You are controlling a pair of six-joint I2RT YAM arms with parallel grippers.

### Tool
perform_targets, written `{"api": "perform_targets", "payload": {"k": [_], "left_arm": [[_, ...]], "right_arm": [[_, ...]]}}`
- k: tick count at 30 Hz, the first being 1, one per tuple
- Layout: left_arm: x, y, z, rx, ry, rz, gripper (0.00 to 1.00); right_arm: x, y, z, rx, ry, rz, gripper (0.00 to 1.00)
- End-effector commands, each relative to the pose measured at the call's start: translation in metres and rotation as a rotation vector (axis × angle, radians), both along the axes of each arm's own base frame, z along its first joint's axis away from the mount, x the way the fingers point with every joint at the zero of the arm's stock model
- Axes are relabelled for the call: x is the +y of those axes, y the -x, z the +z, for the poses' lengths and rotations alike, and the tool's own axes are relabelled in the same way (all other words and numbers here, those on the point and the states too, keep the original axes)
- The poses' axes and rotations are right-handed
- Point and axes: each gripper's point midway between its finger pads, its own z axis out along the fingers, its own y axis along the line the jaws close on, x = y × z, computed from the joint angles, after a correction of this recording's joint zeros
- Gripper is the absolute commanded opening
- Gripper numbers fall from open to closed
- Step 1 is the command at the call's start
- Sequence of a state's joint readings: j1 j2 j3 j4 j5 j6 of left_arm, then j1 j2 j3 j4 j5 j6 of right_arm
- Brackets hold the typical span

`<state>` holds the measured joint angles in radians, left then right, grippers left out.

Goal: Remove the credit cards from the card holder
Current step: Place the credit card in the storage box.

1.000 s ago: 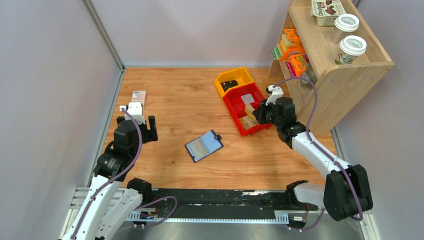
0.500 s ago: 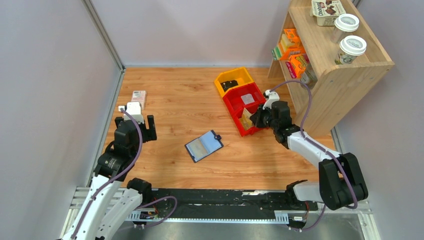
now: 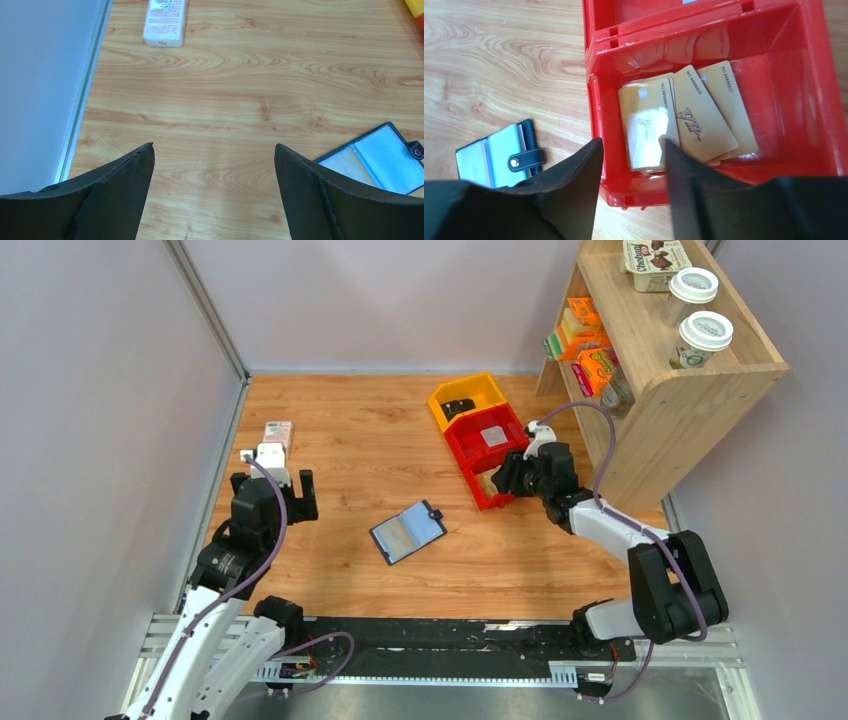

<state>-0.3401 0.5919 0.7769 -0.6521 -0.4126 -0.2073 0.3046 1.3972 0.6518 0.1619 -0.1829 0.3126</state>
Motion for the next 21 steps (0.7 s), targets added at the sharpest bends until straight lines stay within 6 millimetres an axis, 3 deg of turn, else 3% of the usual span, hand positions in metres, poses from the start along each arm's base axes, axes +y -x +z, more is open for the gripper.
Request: {"api": "perform_targets", "payload": {"k": [1, 5, 9, 14, 21], "left_arm": [[-0.007, -0.007, 0.0, -0.007, 0.023, -0.022, 0.97], [-0.011, -0.008, -0.002, 0.005, 0.03, -0.037, 0.98], [-0.016, -0.01, -0.005, 0.022, 0.043, -0.052, 1.0], [-0.029, -0.011, -0.008, 0.047, 0.097, -0.095, 1.0], [-0.044, -0.007, -0.028, 0.149, 0.172, -0.113, 1.0]], "right_arm": [[-0.014, -0.007, 0.038, -0.089, 0.063, -0.067, 0.58], [0.0, 0.002, 0.066, -0.121, 0.117, -0.023, 0.76], [0.046, 0.025, 0.076, -0.117, 0.125, 0.114, 0.85], [0.112, 0.056, 0.058, -0.079, 0.188, 0.275, 0.93], [0.192, 0.096, 0.02, -0.007, 0.254, 0.464, 0.94]]}}
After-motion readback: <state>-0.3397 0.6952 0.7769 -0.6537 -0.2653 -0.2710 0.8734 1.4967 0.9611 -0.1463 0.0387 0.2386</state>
